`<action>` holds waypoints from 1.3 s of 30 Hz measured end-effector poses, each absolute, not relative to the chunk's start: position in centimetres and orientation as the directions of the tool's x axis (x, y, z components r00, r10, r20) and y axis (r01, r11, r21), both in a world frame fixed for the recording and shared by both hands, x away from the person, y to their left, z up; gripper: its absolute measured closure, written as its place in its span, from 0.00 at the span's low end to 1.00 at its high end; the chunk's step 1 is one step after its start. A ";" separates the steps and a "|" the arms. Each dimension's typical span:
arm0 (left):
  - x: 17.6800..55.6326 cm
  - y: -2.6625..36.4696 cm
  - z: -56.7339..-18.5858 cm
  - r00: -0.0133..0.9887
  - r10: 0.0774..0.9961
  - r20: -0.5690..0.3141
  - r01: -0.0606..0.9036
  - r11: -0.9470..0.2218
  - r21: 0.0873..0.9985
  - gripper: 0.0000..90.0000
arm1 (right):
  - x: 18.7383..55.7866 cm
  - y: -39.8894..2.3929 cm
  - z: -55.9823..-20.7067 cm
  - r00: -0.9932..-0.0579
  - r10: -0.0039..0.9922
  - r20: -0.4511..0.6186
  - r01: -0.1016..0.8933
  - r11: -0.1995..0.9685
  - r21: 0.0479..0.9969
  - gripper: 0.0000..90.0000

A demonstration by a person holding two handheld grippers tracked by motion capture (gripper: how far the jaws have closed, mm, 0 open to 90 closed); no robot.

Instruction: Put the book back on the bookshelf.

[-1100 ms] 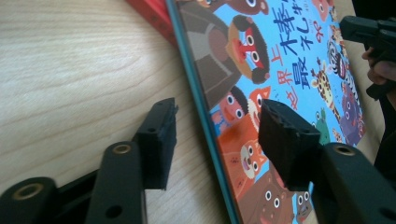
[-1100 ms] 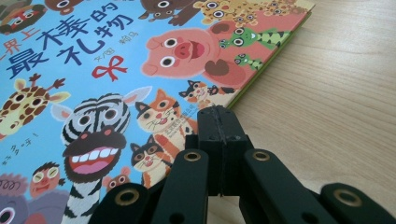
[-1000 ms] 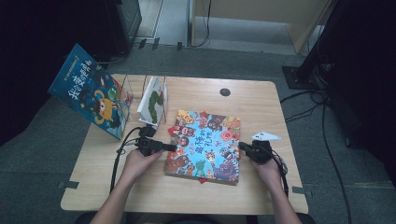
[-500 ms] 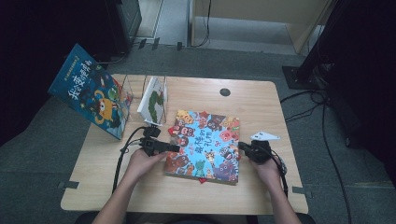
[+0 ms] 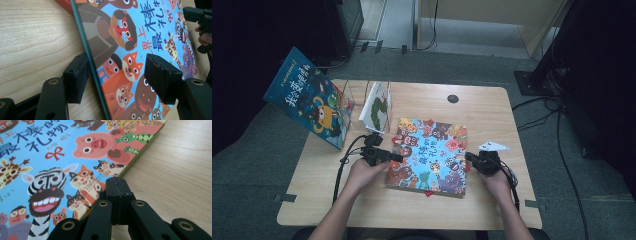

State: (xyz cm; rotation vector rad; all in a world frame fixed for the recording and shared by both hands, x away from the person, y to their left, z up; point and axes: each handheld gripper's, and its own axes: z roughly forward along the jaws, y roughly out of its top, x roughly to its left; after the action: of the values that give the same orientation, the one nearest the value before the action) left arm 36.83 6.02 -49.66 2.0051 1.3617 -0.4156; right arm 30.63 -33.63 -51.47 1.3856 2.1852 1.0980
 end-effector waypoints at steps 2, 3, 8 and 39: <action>36.9 6.0 -49.6 0.392 0.702 -0.595 0.914 -0.222 0.340 0.41 | 30.6 -33.6 -51.5 -0.479 0.871 0.113 0.620 0.244 0.745 1.00; 36.8 5.9 -49.6 0.393 0.702 -0.593 0.912 -0.217 0.348 0.41 | 30.6 -33.5 -51.5 -0.477 0.872 0.110 0.621 0.246 0.744 1.00; 37.1 6.0 -49.7 0.372 0.699 -0.610 0.921 -0.198 0.335 0.41 | 30.6 -33.4 -51.3 -0.461 0.879 0.122 0.637 0.232 0.735 1.00; 38.0 6.2 -47.8 0.356 0.714 -0.602 0.932 -0.230 0.279 0.49 | 30.3 -33.1 -51.1 -0.447 0.881 0.157 0.654 0.202 0.729 1.00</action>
State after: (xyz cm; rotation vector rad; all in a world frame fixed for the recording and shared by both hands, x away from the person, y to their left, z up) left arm 37.96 6.18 -47.83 2.0201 1.4253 -0.4687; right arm 30.27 -33.07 -51.11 1.4501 2.1868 1.0926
